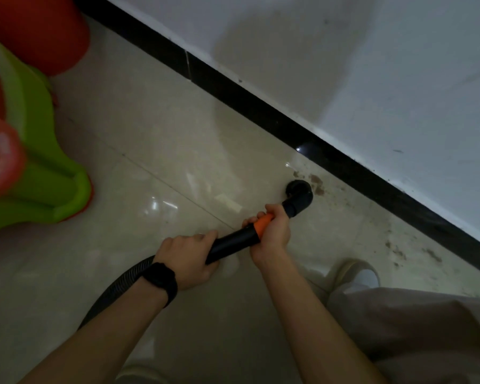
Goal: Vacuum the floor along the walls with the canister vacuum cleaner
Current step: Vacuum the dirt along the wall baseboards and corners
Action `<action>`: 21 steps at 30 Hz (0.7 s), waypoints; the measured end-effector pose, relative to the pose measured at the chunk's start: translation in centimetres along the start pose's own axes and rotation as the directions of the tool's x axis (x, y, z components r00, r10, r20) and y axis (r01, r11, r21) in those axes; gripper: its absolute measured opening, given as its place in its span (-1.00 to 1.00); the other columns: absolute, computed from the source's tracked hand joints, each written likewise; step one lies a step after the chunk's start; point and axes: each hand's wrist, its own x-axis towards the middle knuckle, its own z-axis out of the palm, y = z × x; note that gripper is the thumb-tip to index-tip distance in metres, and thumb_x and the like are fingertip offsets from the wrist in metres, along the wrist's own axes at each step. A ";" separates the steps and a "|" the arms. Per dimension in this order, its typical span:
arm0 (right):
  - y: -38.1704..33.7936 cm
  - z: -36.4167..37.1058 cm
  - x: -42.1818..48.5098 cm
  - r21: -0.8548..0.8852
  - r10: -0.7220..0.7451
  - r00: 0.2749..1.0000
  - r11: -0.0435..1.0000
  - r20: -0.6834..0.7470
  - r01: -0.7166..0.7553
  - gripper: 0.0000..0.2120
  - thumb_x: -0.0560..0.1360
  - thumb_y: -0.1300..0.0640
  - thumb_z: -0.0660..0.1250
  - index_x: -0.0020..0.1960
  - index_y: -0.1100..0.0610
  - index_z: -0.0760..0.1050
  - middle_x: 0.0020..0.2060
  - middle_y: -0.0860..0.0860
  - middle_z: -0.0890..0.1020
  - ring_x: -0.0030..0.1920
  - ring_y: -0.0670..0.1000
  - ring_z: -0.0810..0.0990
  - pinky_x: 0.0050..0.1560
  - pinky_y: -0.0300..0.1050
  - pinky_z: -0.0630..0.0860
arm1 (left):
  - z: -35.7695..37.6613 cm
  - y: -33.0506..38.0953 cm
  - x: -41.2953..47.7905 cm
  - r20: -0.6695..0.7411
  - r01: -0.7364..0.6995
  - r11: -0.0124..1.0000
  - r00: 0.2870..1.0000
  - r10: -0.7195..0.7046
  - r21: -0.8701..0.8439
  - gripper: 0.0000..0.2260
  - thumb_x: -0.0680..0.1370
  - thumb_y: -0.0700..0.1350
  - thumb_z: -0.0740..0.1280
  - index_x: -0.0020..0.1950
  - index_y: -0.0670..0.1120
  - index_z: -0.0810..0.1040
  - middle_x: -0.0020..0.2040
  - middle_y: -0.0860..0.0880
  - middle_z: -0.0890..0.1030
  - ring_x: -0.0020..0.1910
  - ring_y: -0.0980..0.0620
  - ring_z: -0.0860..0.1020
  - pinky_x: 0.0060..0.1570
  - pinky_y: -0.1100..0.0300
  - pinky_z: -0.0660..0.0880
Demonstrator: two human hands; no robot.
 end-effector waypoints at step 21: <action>-5.3 2.0 4.7 -0.025 -0.072 0.995 0.997 0.072 0.074 -0.91 0.50 0.29 0.30 -0.15 0.17 0.41 -0.43 0.03 0.45 -0.53 0.00 0.40 -0.45 -0.16 0.46 | -0.7 3.5 5.8 -0.040 0.036 0.997 0.998 -0.039 -0.067 -0.71 0.58 0.17 0.21 0.17 0.04 0.29 0.05 0.04 0.59 -0.08 -0.10 0.60 -0.20 0.12 0.39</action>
